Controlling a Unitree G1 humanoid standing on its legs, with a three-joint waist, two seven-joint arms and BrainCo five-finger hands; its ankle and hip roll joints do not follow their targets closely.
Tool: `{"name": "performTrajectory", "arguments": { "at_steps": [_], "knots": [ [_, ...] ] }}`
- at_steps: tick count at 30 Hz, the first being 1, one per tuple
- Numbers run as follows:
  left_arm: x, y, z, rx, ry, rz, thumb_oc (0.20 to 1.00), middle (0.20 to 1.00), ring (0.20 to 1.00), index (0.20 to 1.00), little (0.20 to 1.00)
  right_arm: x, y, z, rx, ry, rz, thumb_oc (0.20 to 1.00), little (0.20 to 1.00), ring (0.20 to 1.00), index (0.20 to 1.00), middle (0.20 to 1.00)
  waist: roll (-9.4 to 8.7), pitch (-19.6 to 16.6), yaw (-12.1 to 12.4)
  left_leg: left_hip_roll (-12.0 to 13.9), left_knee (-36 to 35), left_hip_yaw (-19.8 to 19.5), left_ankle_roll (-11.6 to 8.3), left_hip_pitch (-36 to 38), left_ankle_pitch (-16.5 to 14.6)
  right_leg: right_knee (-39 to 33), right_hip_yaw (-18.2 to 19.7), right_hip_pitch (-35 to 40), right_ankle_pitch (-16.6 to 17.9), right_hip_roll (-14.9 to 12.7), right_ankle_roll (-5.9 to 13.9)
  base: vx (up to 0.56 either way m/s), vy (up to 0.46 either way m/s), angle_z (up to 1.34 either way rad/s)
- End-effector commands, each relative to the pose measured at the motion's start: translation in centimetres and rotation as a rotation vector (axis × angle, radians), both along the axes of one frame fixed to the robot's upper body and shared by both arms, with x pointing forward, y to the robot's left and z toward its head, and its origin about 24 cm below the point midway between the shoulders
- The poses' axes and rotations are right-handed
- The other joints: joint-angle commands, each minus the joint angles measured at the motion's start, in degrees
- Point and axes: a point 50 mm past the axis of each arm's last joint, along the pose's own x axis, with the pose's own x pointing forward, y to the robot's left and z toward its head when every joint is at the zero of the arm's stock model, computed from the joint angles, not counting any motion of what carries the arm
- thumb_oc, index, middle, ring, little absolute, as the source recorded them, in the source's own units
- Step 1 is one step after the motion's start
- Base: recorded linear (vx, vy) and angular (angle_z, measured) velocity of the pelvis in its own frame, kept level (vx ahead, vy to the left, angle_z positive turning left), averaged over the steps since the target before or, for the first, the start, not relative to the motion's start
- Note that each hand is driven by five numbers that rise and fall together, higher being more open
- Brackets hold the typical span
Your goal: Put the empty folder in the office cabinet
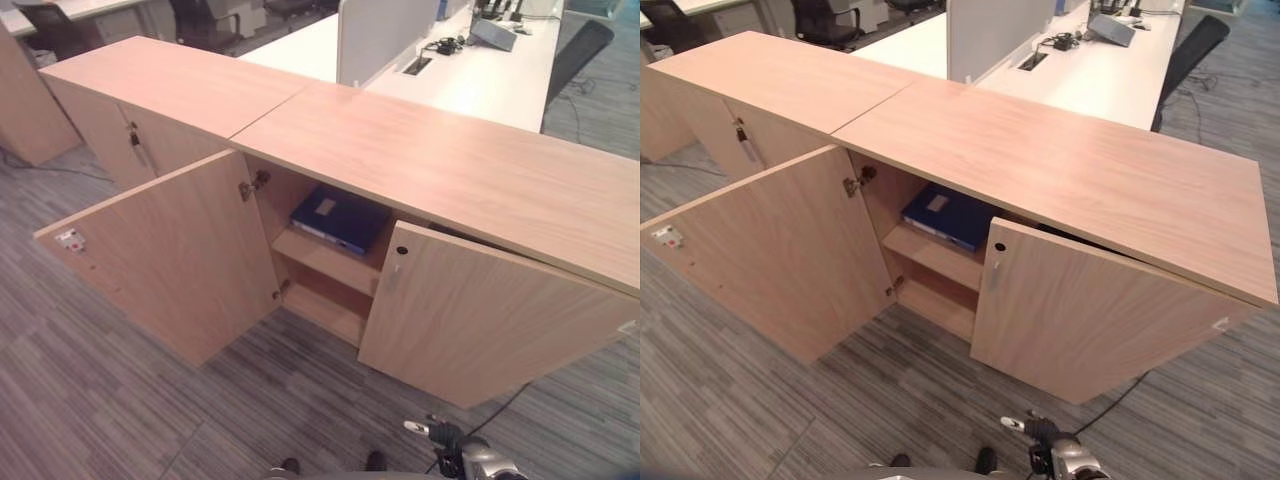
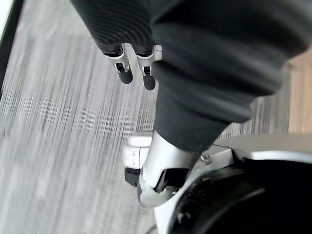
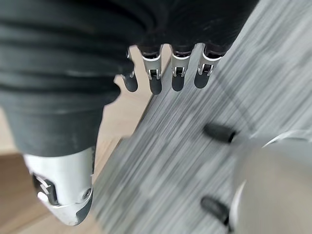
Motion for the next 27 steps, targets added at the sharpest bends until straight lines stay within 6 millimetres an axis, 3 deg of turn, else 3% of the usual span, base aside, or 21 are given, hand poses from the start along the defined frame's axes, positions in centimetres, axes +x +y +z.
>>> {"name": "performTrajectory", "arguments": {
  "at_steps": [1,2,3,4,5,7,10,13,14,17,23,27],
  "knots": [
    [2.3,1.0,0.5,0.014,-0.083,0.115,1.0,1.0,1.0,1.0,1.0,-0.6,-0.8,-0.1,-0.046,0.038,-0.049,1.0,1.0,1.0,1.0,1.0,-1.69,1.97,-0.34,1.02,7.08,9.25,-0.43,-5.97,2.17,0.75,-2.09,3.33,-7.98,-1.39,2.59,-0.08,-0.059,0.58],
    [2.3,1.0,0.5,0.014,-0.083,0.116,1.0,1.0,1.0,1.0,1.0,-0.6,-0.8,-0.1,-0.046,0.038,-0.049,1.0,1.0,1.0,1.0,1.0,-1.69,1.96,-0.35,1.02,7.1,9.24,-0.43,-5.98,2.16,0.76,-2.09,3.32,-7.98,-1.39,2.59,-0.09,-0.121,0.74],
    [4.5,0.0,0.8,-0.044,-0.164,0.139,1.0,1.0,1.0,1.0,1.0,-1.6,-1.6,-0.1,-0.078,0.072,-0.067,1.0,1.0,1.0,1.0,1.0,-1.53,2.54,-1.03,1.93,8.35,14.48,0.14,-7.3,2.75,0.65,-3.11,4.1,-8.03,-1.44,2.33,-0.04,-0.084,0.64],
    [4.5,0.0,0.8,-0.044,-0.164,0.138,1.0,1.0,1.0,1.0,1.0,-1.6,-1.6,-0.1,-0.078,0.072,-0.068,1.0,1.0,1.0,1.0,1.0,-1.52,2.56,-0.99,1.94,8.4,14.51,0.14,-7.31,2.71,0.65,-3.08,4.1,-8.02,-1.44,2.34,-0.05,-0.087,0.77],
    [8.2,2.5,3.7,-0.131,-0.409,0.131,1.0,1.0,1.0,1.0,1.0,-2.6,-4.2,0.4,-0.111,0.097,-0.105,1.0,1.0,1.0,1.0,1.0,0.06,2.67,-0.67,2.58,8.47,16.75,0.21,-7.51,3.28,0.74,-4.21,4.46,-7.86,-1.56,2.09,0.0,-0.01,0.57],
    [6.7,4.8,5.3,-0.156,-0.463,0.167,1.0,1.0,1.0,1.0,1.0,-3.3,-5.7,0.8,-0.151,0.116,-0.137,1.0,1.0,1.0,1.0,1.0,1.41,2.63,-0.1,2.85,8.6,17.0,0.06,-7.11,3.7,0.73,-4.79,5.2,-7.95,-1.37,1.86,0.02,-0.004,0.29],
    [6.0,8.2,7.0,-0.073,-0.492,0.194,1.0,1.0,1.0,1.0,1.0,-3.9,-6.4,0.9,-0.169,0.142,-0.146,1.0,1.0,1.0,1.0,1.0,2.32,2.27,0.48,3.43,8.44,16.3,-0.72,-7.19,5.84,0.63,-5.5,5.88,-8.33,-1.43,1.57,0.04,0.016,0.31],
    [6.3,10.7,8.7,-0.01,-0.563,0.287,1.0,1.0,1.0,1.0,1.0,-3.9,-6.6,1.0,-0.167,0.142,-0.154,1.0,1.0,1.0,1.0,1.0,2.89,2.37,1.11,5.03,6.8,15.79,-1.4,-7.16,8.83,0.72,-6.16,6.35,-8.84,-1.6,1.45,0.03,0.03,0.07],
    [7.2,11.6,10.0,0.013,-0.643,0.334,1.0,1.0,1.0,1.0,1.0,-3.8,-6.7,1.1,-0.166,0.131,-0.164,1.0,1.0,1.0,1.0,1.0,2.83,2.12,1.12,5.62,4.79,15.55,-1.29,-7.17,9.67,0.72,-6.57,6.24,-8.96,-1.87,1.57,0.03,0.057,0.1],
    [8.0,12.5,10.7,0.039,-0.711,0.419,1.0,1.0,1.0,1.0,1.0,-3.8,-6.7,1.1,-0.17,0.124,-0.17,1.0,1.0,1.0,1.0,1.0,2.72,1.65,0.79,6.62,2.38,15.97,-1.5,-7.4,11.32,0.66,-7.33,5.88,-8.97,-2.15,1.83,0.03,0.042,0.1],
    [11.6,13.2,14.1,0.101,-0.964,0.549,1.0,1.0,1.0,1.0,1.0,-4.9,-7.3,1.2,-0.199,0.148,-0.202,1.0,1.0,1.0,1.0,1.0,3.06,1.42,-0.1,10.59,-2.42,18.61,-3.36,-8.28,16.13,0.48,-8.64,7.07,-10.09,-3.31,2.63,0.06,0.089,0.14],
    [12.3,13.9,15.1,0.137,-1.036,0.616,1.0,1.0,1.0,1.0,1.0,-5.5,-7.7,1.3,-0.211,0.157,-0.237,1.0,1.0,1.0,1.0,1.0,4.32,1.19,-0.57,12.25,-4.01,20.11,-4.49,-10.71,16.71,0.48,-8.67,7.76,-10.74,-4.0,3.38,0.09,0.156,0.15]
  ]
}}
